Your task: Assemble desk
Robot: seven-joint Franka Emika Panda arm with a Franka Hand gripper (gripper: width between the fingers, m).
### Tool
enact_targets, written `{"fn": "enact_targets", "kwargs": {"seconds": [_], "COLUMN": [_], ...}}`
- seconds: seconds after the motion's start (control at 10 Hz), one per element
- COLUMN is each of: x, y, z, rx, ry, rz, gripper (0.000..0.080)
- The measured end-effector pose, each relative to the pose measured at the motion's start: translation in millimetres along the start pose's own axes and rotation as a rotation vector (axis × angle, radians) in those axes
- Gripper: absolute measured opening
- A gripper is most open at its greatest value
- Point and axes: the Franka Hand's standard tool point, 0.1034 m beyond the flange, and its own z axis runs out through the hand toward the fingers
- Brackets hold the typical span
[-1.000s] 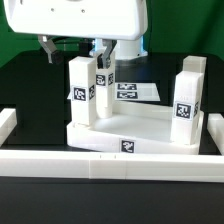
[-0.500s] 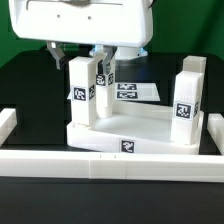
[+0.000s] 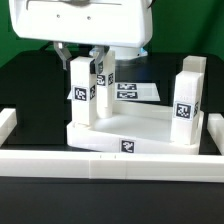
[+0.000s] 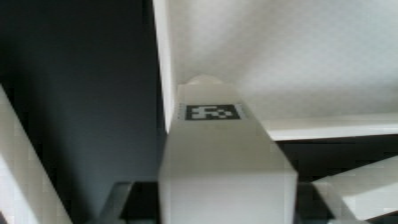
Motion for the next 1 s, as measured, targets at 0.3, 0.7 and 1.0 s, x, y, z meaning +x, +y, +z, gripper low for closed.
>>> {"fn": "enact_targets", "kwargs": {"seconds": [0.3, 0.7, 1.0], "x": [0.0, -0.4, -0.3], "y": [-0.1, -0.3, 0.5], "z": [0.0, 0.3, 0.8], "rx": [0.001, 0.001, 0.006], "ry": [0.000, -0.001, -0.003], "rz": [0.091, 0.544, 0.820], "gripper": [0.0290, 0.0290, 0.0290]}}
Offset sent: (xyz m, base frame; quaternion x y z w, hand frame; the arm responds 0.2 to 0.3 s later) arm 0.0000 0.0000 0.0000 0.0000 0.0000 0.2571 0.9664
